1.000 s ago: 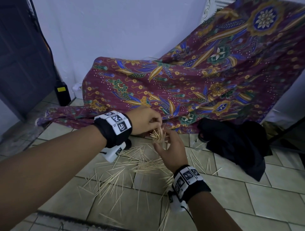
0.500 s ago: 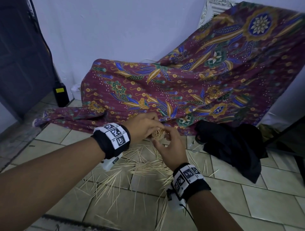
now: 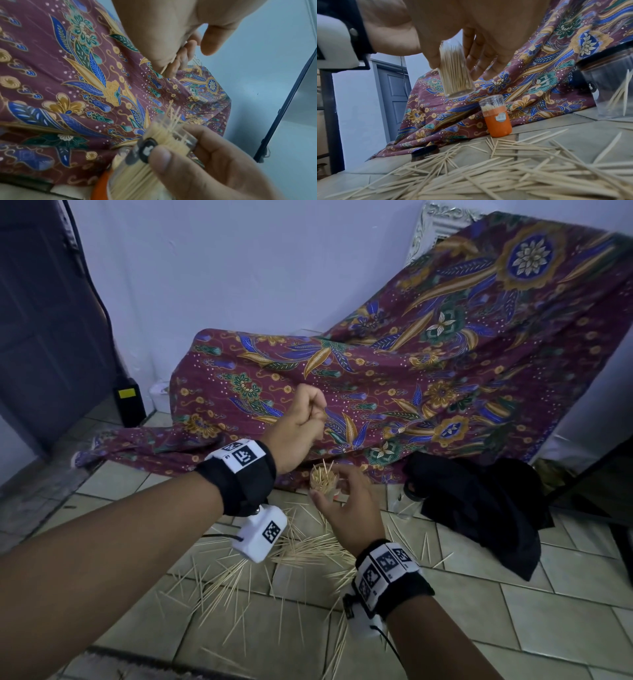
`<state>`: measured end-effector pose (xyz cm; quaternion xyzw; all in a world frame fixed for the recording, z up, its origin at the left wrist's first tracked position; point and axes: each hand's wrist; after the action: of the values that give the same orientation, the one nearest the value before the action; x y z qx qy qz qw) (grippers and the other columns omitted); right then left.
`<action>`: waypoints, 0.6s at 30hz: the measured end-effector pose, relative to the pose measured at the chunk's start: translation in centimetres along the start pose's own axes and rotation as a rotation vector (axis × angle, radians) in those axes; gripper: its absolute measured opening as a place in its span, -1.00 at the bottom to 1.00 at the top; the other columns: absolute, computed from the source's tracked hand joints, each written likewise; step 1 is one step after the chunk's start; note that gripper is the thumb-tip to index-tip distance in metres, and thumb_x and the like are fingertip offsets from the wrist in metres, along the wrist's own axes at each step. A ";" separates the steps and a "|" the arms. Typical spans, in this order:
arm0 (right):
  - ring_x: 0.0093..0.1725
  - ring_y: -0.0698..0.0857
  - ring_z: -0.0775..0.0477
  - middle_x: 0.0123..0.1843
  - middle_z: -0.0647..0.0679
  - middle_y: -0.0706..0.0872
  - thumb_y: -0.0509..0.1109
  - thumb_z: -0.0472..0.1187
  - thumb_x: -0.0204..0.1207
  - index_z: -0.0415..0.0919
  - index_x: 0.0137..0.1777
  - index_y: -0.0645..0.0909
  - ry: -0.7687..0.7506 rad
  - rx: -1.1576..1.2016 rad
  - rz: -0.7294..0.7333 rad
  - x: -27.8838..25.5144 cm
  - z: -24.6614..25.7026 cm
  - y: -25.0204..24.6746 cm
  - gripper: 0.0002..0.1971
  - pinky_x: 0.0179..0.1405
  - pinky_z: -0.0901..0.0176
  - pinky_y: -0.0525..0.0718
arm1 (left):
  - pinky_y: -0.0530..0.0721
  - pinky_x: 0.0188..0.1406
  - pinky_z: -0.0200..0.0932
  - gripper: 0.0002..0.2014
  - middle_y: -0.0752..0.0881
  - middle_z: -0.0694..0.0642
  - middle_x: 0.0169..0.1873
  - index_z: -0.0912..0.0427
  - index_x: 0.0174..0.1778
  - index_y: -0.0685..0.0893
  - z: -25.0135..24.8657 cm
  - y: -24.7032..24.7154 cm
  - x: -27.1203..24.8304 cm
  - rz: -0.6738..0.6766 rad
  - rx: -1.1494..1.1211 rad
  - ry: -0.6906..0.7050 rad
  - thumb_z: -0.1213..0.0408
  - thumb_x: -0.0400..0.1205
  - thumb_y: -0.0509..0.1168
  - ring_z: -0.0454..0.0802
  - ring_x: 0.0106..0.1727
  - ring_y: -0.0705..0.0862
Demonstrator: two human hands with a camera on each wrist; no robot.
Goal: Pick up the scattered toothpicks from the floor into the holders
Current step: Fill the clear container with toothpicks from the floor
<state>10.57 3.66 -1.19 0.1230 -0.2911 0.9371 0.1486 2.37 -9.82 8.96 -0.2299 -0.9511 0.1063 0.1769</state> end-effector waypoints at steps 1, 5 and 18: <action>0.06 0.57 0.19 0.12 0.20 0.53 0.58 -0.03 0.44 -0.04 0.28 0.55 -0.006 -0.004 0.006 0.0 0.1 0.1 -0.55 0.12 0.27 0.58 | 0.42 -0.37 -0.31 -0.60 0.30 0.01 -0.23 -0.03 -0.07 0.27 0.0 0.2 0.0 0.022 -0.012 -0.007 0.66 0.53 0.01 -0.16 -0.35 0.30; 0.05 0.57 0.19 0.10 0.22 0.52 0.59 -0.08 0.44 -0.04 0.26 0.54 -0.046 -0.003 0.011 -0.3 0.2 0.3 -0.57 0.07 0.34 0.56 | 0.41 -0.33 0.12 -0.60 0.31 -0.02 -0.25 -0.03 -0.11 0.26 0.5 0.5 -0.2 0.082 0.042 0.043 0.65 0.47 -0.04 0.01 -0.29 0.26; 0.09 0.65 0.08 0.15 0.07 0.64 0.57 0.02 0.41 -0.06 0.26 0.55 -0.049 0.006 0.001 -0.6 -0.5 0.9 -0.53 0.11 -0.01 0.69 | 0.72 0.11 -0.12 -0.76 0.70 0.15 -0.07 0.19 -0.04 0.53 1.1 0.7 -1.3 0.167 -0.031 0.008 0.61 0.70 0.08 -0.06 0.03 0.78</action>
<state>10.69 3.07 -2.20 0.1461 -0.2918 0.9348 0.1404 3.33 -9.96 7.37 -0.3117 -0.9293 0.1051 0.1677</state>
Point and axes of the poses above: each hand's wrist, its own x-axis towards the middle knuckle, its own y-axis out of the palm, z = x × y
